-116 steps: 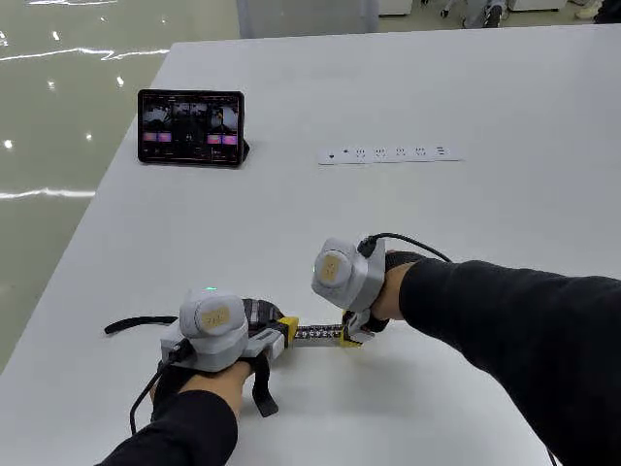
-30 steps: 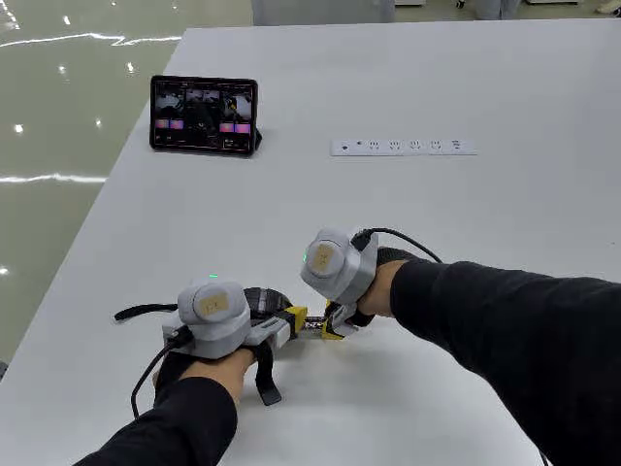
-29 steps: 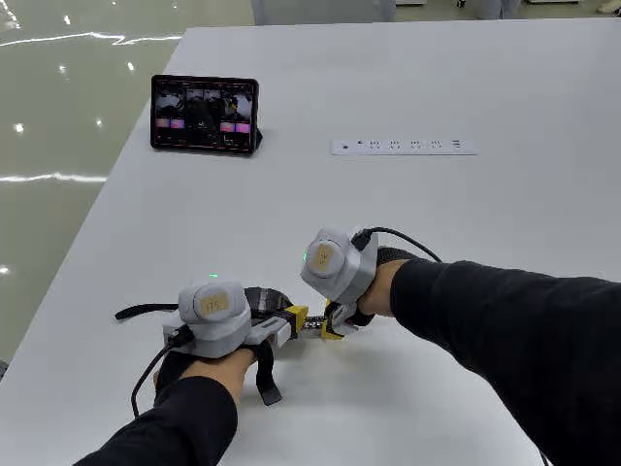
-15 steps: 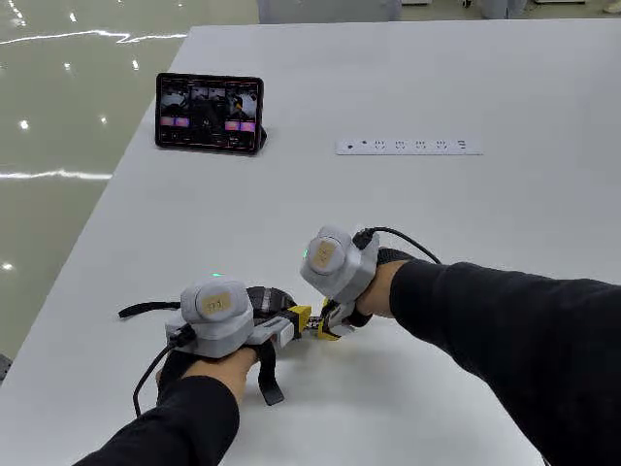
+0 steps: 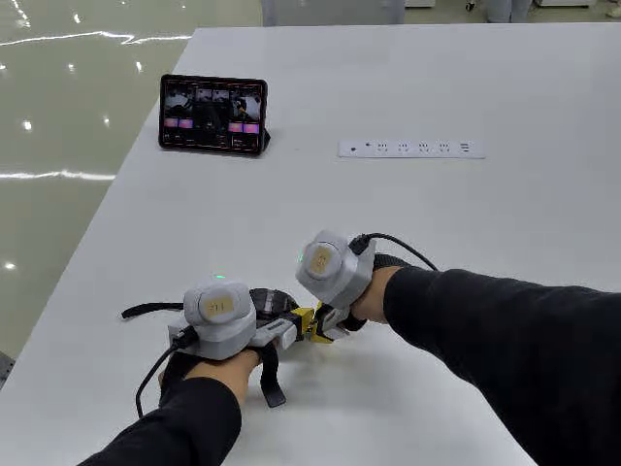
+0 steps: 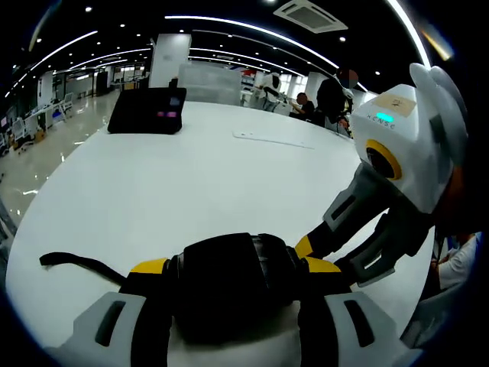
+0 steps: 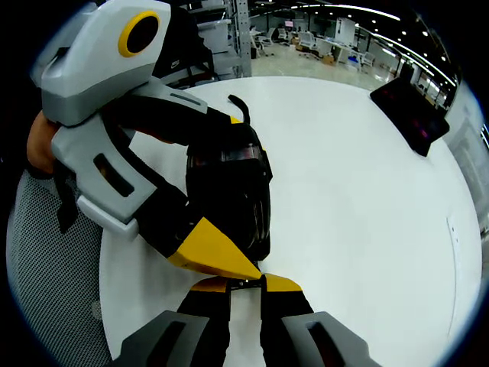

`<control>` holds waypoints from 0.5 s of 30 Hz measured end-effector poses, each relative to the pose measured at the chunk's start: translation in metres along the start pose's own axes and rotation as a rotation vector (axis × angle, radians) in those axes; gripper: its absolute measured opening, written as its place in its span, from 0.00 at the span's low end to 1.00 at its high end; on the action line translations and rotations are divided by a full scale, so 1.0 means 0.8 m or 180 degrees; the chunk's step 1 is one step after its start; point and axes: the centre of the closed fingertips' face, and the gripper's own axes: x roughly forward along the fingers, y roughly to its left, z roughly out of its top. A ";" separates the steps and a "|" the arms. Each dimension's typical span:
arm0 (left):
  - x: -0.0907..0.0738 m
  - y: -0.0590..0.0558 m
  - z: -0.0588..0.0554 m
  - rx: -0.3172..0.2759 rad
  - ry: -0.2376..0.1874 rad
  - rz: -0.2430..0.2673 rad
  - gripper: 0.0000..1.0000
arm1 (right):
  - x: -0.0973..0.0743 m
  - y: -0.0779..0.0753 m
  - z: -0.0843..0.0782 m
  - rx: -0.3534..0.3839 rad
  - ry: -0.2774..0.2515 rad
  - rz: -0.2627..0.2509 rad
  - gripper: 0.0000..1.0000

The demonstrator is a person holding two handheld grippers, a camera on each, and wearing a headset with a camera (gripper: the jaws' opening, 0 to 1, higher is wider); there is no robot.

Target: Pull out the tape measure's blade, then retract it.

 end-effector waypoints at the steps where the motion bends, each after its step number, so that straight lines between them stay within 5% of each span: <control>1: 0.000 0.000 0.000 0.0001 0.0003 -0.0001 0.64 | 0.000 0.000 0.000 -0.0008 -0.0006 -0.0002 0.11; 15: 0.000 -0.001 0.001 0.0068 -0.0025 -0.0003 0.65 | 0.001 0.001 0.003 -0.0060 -0.0165 -0.0184 0.12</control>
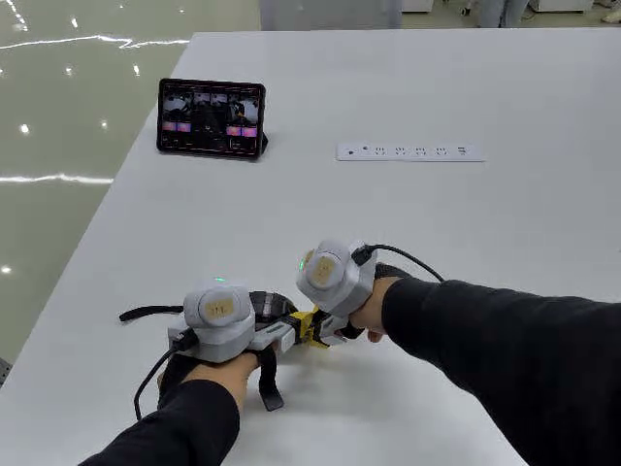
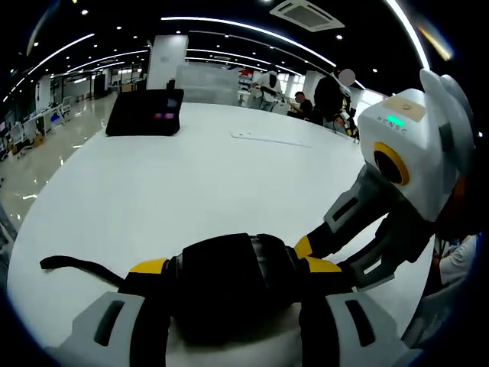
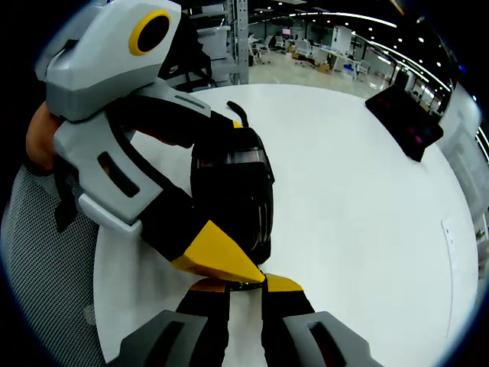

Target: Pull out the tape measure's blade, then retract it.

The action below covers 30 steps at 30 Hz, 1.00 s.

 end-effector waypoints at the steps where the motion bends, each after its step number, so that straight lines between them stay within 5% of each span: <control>1: 0.000 0.000 0.000 0.0001 -0.0005 0.0005 0.65 | 0.000 0.000 0.000 -0.0021 -0.0030 -0.0032 0.12; 3: -0.001 0.000 0.001 0.0010 -0.0007 0.0009 0.66 | -0.002 -0.012 -0.001 0.0064 -0.0078 -0.0242 0.18; 7: -0.002 -0.003 -0.002 0.0201 0.0075 -0.0110 0.65 | -0.012 -0.012 0.000 0.0188 -0.0272 -0.0175 0.22; 13: -0.008 -0.004 -0.003 0.0160 0.0143 -0.0387 0.66 | -0.038 -0.007 -0.008 0.0311 -0.0413 -0.0130 0.22; 21: -0.021 -0.003 -0.016 0.0418 0.0370 -0.0694 0.74 | -0.072 0.000 -0.044 0.0325 -0.0452 -0.0276 0.24; 24: -0.032 -0.005 -0.014 0.0596 0.0344 -0.0801 0.77 | -0.085 0.007 -0.056 0.0503 -0.0596 -0.0319 0.26; 30: -0.045 -0.001 -0.019 0.0781 0.0380 -0.1025 0.83 | -0.106 0.020 -0.089 0.0582 -0.0630 -0.0405 0.31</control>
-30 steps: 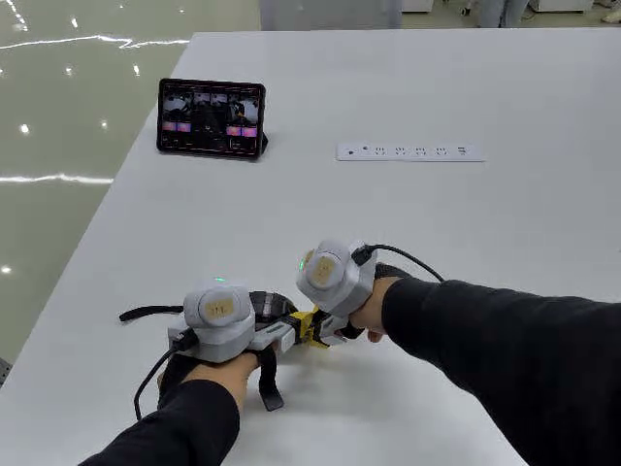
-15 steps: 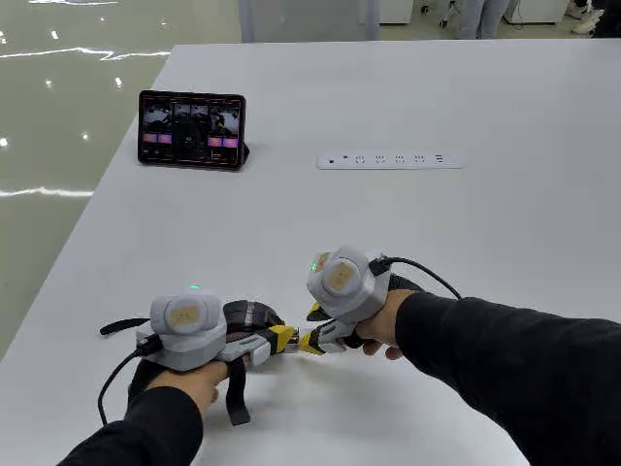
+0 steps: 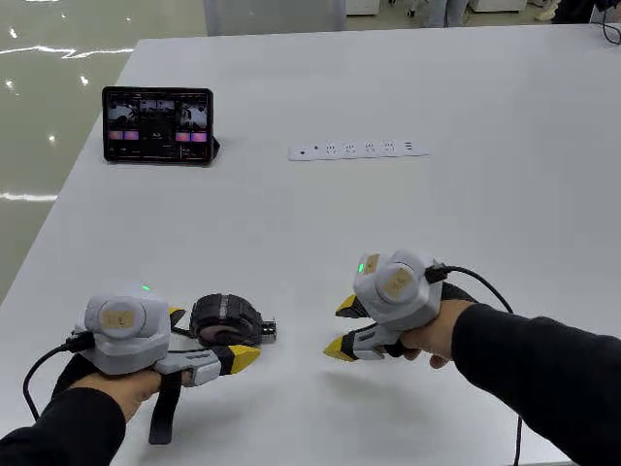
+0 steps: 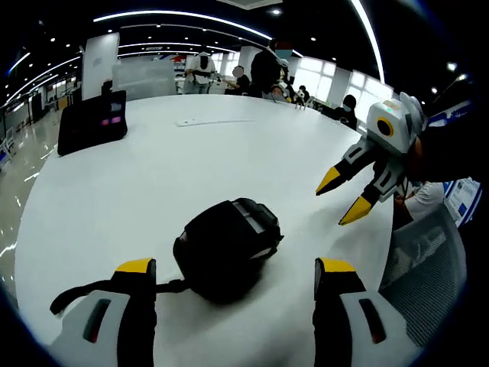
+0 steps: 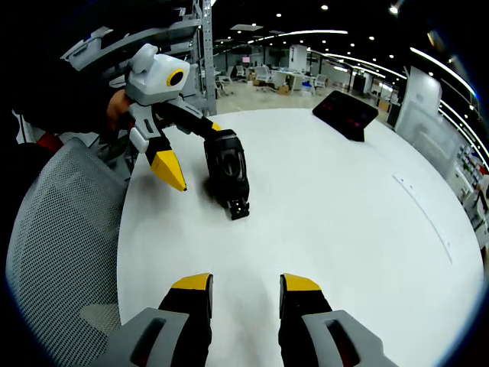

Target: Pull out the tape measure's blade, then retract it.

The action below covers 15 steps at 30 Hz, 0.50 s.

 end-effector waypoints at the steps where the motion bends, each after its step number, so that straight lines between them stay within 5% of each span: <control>1: -0.002 0.002 0.000 0.0025 -0.0014 -0.0038 0.84 | -0.006 0.000 -0.005 0.0052 -0.0030 -0.0015 0.32; 5: -0.012 -0.001 -0.002 0.0044 0.0012 -0.0181 0.94 | -0.026 0.003 -0.014 0.0157 -0.0113 -0.0061 0.36; 11: -0.036 -0.009 -0.003 0.0147 -0.0011 -0.0344 0.95 | -0.057 -0.001 -0.030 0.0147 -0.0184 -0.0192 0.42; 15: -0.047 -0.003 -0.011 0.0194 0.0014 -0.0309 0.99 | -0.071 -0.006 -0.046 0.0261 -0.0234 -0.0268 0.48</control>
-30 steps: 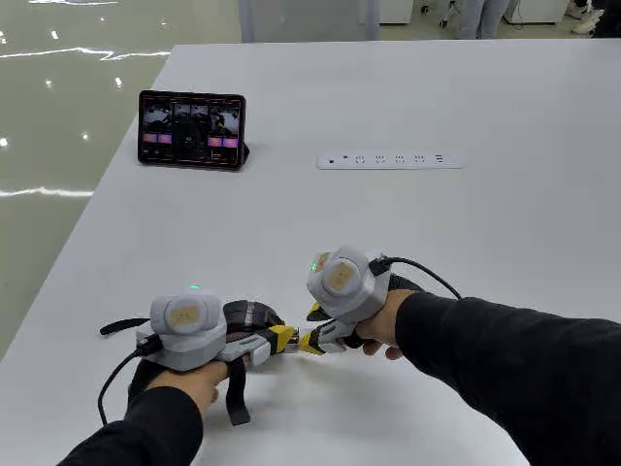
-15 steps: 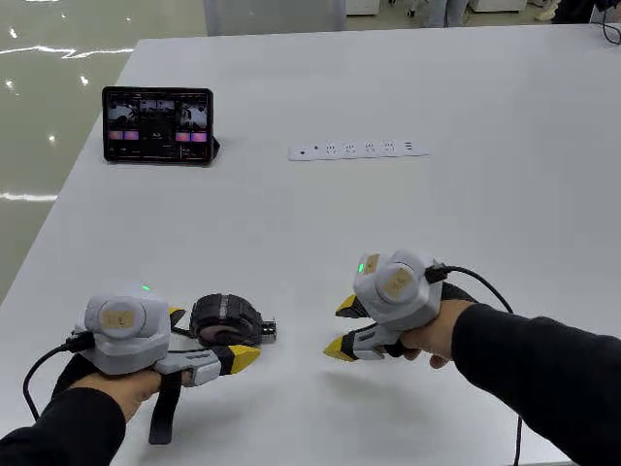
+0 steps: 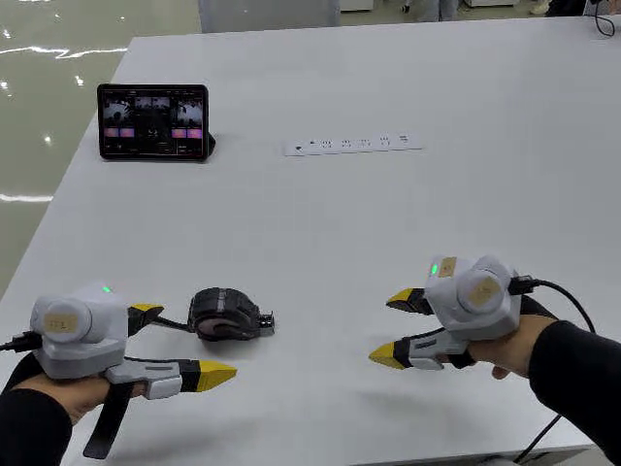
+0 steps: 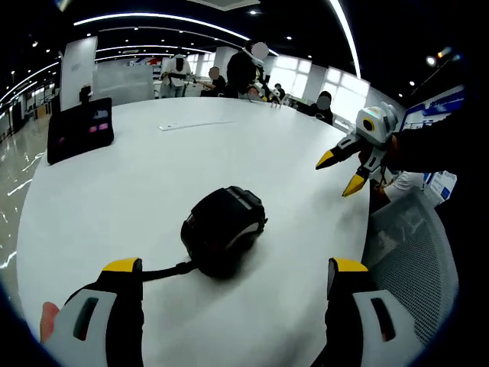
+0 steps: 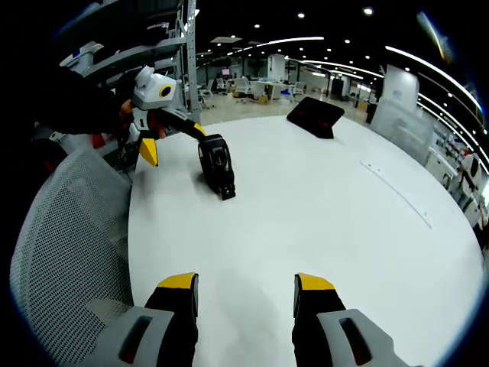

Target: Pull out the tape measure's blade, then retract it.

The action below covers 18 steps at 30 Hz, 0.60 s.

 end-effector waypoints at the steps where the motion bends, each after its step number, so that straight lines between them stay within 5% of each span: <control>1: -0.004 0.003 -0.003 0.0007 0.0012 0.0025 0.99 | -0.005 -0.003 -0.007 0.0027 -0.0015 -0.0030 0.49; 11: -0.036 0.013 -0.032 -0.0046 0.0204 0.0041 0.96 | -0.046 -0.020 -0.053 0.0335 -0.0024 -0.0155 0.64; 18: -0.054 0.016 -0.035 0.0034 0.0244 0.0070 0.99 | -0.079 -0.027 -0.079 0.0466 0.0014 -0.0264 0.73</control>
